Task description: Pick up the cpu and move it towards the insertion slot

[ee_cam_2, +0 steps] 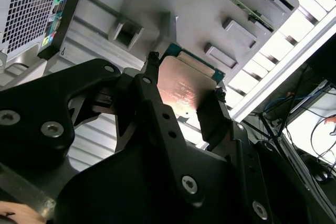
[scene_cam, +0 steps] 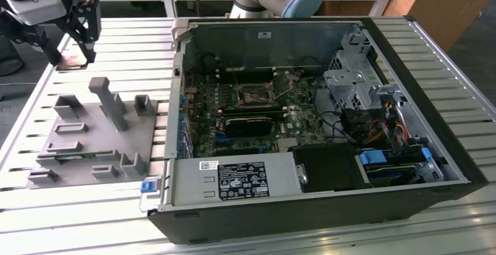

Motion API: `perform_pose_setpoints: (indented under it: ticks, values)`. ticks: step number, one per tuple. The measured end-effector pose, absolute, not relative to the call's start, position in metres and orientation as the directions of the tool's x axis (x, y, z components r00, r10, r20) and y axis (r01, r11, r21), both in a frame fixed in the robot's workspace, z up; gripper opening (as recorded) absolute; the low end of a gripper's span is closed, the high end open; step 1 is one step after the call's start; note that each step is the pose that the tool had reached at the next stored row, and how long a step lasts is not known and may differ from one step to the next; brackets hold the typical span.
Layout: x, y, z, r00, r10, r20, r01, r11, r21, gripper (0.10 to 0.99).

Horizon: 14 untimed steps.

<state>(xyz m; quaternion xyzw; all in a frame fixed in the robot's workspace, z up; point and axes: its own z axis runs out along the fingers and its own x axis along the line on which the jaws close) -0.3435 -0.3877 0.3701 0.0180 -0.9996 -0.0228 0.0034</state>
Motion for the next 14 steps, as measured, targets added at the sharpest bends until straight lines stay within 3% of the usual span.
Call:
perform_pose_setpoints:
  ticks: [14]
  values:
    - [-0.326, -0.383, 0.370, -0.999, -0.036, 0.006, -0.036, 0.998, 0.046, 0.541]
